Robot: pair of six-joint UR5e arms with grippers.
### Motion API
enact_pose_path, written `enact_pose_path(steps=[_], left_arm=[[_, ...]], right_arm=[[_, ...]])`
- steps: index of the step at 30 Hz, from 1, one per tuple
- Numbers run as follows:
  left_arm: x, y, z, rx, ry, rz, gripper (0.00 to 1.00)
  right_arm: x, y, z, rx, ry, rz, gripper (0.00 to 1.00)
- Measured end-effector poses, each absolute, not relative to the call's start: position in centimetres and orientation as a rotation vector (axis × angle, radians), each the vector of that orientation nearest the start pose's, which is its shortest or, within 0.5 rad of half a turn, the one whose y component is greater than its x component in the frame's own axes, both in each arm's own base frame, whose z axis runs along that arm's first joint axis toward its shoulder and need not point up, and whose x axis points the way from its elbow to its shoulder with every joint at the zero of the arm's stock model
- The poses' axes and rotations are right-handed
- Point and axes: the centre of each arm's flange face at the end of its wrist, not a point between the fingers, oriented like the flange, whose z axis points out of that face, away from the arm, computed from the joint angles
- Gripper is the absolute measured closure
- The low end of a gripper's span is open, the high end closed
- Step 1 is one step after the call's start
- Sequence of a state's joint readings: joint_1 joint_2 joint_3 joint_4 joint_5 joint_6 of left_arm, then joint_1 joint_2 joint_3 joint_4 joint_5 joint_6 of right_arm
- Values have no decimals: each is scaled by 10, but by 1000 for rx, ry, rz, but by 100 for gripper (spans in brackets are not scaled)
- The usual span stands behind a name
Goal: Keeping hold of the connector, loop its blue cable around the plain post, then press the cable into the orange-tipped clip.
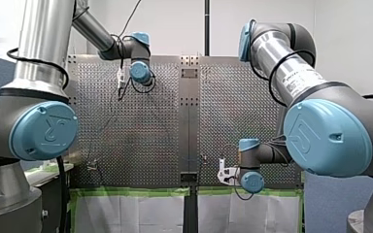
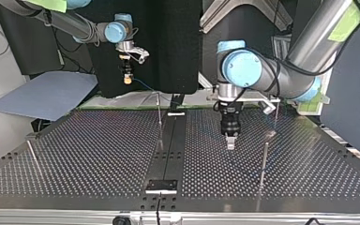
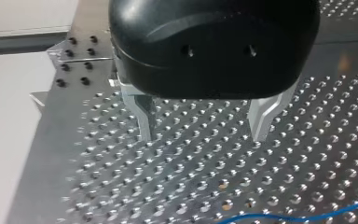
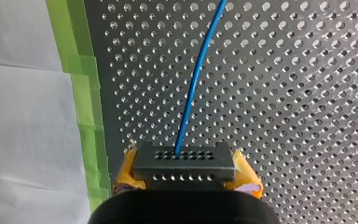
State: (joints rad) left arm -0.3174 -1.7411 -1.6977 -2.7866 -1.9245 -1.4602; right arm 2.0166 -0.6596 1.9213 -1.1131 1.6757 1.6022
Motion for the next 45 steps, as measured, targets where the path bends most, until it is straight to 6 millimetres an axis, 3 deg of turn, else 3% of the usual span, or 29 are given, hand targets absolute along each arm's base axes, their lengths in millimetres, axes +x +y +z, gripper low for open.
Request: enact_pose_path(steps=[11,18,27,37,45], left_arm=[[508,-270,398,41,1485,81,0],[506,-270,397,14,1502,60,0],[510,-263,401,12,1482,171,0],[532,-275,397,50,1496,249,0],[542,-270,389,30,1505,337,0]], right_arm=[[343,-433,-64,1574,-1130,1377,100],[344,-433,-64,1576,-1130,1377,100],[345,-431,-64,1581,-1128,1379,100],[346,-430,-64,1582,-1125,1382,100],[347,-430,-64,1582,-1123,1383,100]])
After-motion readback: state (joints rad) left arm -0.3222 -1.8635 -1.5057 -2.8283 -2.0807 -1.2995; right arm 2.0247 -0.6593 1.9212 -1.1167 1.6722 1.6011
